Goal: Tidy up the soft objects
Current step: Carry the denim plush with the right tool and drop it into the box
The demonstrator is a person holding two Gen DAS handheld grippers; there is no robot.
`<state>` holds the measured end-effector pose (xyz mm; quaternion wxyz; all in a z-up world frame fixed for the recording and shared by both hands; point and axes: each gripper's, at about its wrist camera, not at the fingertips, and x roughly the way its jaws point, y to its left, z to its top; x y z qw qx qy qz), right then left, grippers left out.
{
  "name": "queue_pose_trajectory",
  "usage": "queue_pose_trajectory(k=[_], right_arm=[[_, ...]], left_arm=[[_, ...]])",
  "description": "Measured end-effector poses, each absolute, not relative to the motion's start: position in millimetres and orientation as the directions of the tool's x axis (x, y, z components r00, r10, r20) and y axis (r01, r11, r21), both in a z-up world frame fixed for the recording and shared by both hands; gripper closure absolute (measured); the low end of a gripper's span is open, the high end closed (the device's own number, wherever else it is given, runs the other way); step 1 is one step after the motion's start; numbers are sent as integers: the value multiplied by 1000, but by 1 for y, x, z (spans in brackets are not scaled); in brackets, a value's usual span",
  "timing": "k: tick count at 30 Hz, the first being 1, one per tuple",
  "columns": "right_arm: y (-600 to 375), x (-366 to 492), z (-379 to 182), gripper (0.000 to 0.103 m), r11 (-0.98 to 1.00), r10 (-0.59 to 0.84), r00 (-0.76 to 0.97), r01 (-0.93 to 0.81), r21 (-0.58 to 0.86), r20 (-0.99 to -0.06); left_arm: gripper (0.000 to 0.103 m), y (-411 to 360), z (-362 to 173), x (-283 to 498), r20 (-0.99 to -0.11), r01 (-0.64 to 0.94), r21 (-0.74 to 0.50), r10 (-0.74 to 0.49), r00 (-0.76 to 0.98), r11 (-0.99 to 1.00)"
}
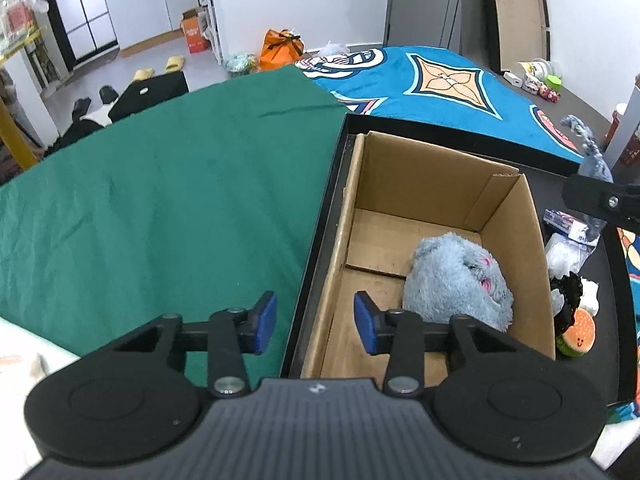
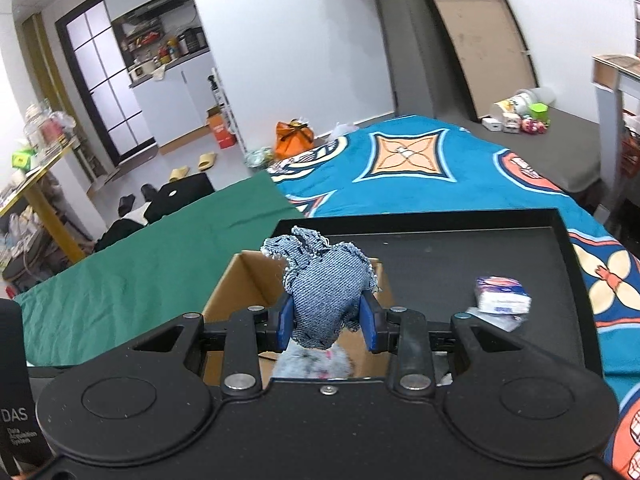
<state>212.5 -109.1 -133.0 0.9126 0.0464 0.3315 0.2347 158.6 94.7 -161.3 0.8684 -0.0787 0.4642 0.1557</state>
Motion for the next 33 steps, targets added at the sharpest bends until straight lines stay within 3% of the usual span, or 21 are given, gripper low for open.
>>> queue_pose_trajectory(k=[12, 19, 33], right_arm=[[-72, 222, -129, 69, 865, 476, 624, -458, 203, -619], [-52, 226, -128, 48, 840, 495, 590, -513, 177, -638], [-80, 222, -138, 30, 850, 469, 558, -495, 179, -685]], left_arm=[[80, 104, -169, 163, -852, -373, -35, 167, 496, 927], [84, 106, -172, 165, -859, -379, -49, 154, 487, 924], [80, 102, -172, 170, -868, -387, -30, 168, 468, 921]])
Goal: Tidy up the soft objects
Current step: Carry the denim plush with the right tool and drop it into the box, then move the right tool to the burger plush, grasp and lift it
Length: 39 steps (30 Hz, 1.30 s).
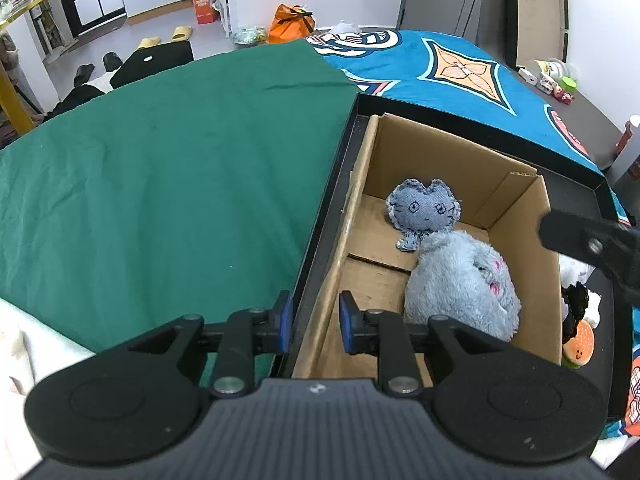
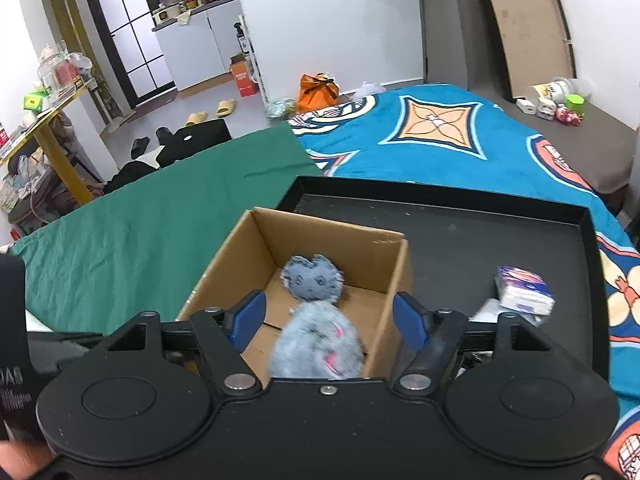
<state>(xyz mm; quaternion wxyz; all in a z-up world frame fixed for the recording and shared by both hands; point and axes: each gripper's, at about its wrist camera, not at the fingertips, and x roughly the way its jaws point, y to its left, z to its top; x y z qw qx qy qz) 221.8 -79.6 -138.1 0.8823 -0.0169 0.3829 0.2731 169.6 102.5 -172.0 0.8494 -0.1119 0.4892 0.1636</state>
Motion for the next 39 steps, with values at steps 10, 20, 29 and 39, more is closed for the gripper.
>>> queue_pose_trajectory(k=[10, 20, 29, 39], right_arm=[[-128, 220, -140, 20, 868, 460, 587, -453, 201, -666], [-168, 220, -159, 16, 887, 437, 594, -407, 216, -675], [-195, 218, -189, 16, 901, 419, 581, -362, 239, -698], [-222, 218, -216, 21, 892, 446, 559, -335, 302, -698]], left_arm=[[62, 90, -172, 175, -873, -371, 18, 195, 447, 929], [47, 69, -169, 177, -858, -320, 112, 254, 446, 941], [41, 56, -168, 179, -846, -290, 175, 294, 445, 941], [40, 46, -166, 180, -830, -272, 228, 333, 447, 935]])
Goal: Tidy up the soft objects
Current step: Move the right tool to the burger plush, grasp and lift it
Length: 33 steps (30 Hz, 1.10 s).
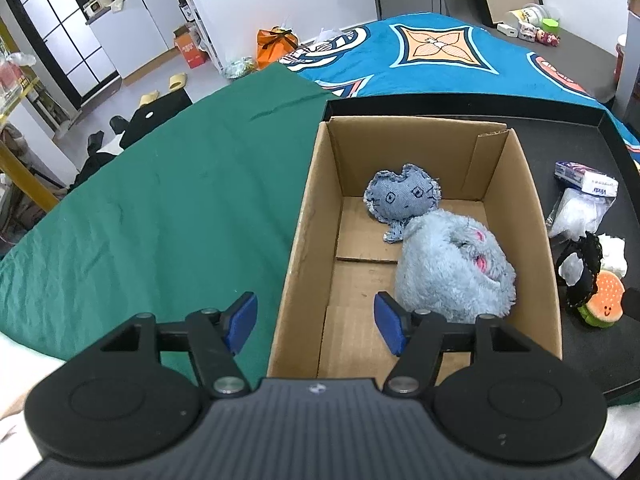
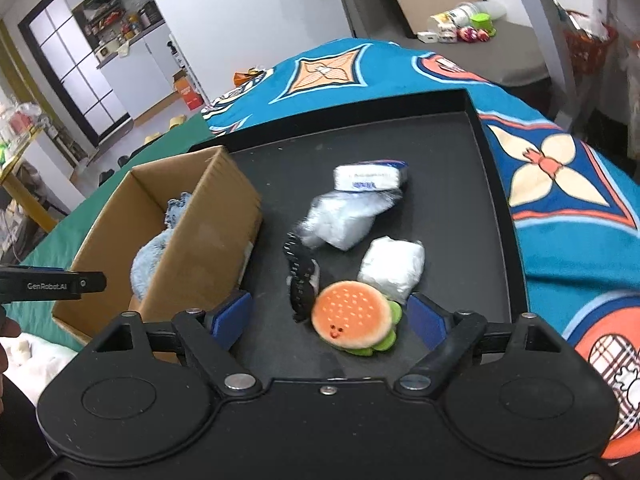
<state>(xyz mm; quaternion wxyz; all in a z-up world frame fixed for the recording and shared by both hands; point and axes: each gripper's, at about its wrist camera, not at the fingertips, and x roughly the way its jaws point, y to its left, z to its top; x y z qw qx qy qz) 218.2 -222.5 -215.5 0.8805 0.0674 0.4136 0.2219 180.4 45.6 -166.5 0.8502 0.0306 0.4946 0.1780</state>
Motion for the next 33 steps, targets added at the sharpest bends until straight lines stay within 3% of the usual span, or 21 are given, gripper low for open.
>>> queue_pose_trajectory(k=[11, 19, 21, 23, 33], right_arm=[[-248, 233, -250, 37, 881, 472, 526, -245, 405, -707], [-248, 245, -268, 38, 866, 494, 481, -199, 459, -724], [-246, 246, -270, 42, 867, 493, 473, -204, 454, -730], [-244, 245, -270, 59, 867, 495, 473, -218, 447, -729], [-248, 243, -268, 72, 876, 476, 477, -187, 444, -739]], left_arm=[[40, 36, -173, 187, -831, -246, 290, 371, 415, 925], [39, 35, -177, 191, -834, -253, 300, 382, 399, 920], [40, 35, -177, 192, -835, -253, 301, 382, 396, 919], [39, 35, -178, 192, -836, -249, 305, 384, 393, 919], [39, 33, -179, 191, -834, -240, 314, 387, 393, 919]])
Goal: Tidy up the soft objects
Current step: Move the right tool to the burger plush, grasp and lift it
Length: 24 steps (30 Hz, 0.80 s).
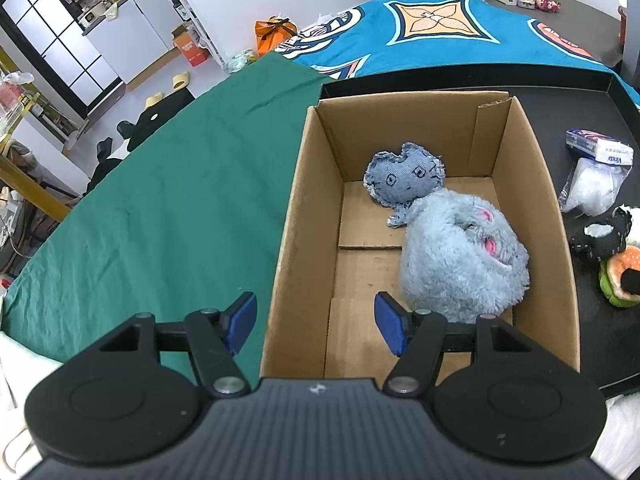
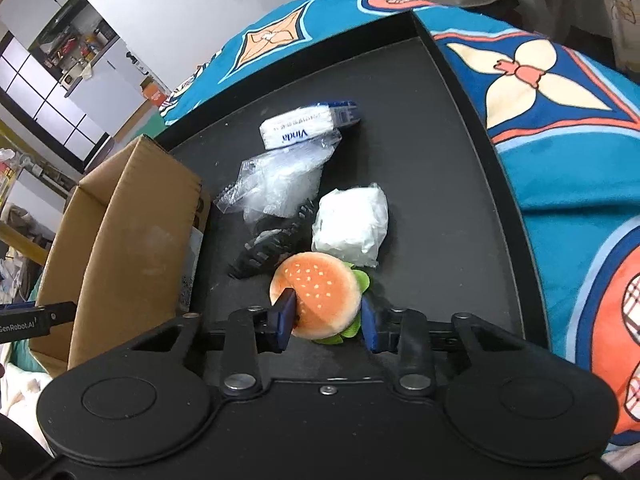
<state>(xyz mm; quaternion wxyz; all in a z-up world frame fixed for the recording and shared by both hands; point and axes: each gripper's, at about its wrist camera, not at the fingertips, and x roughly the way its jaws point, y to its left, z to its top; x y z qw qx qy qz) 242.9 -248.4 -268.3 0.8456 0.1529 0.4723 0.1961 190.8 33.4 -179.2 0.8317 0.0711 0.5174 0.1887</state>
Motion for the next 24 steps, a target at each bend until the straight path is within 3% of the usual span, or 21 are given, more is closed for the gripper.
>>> queue_pose_trajectory(k=[7, 24], right_arm=[[-251, 238, -257, 77, 882, 466, 506, -198, 428, -726], [-246, 234, -217, 77, 889, 451, 584, -230, 395, -675]], left_arm=[[39, 37, -176, 188, -831, -254, 299, 382, 405, 920], [39, 43, -168, 182, -826, -274, 261, 361, 433, 925]])
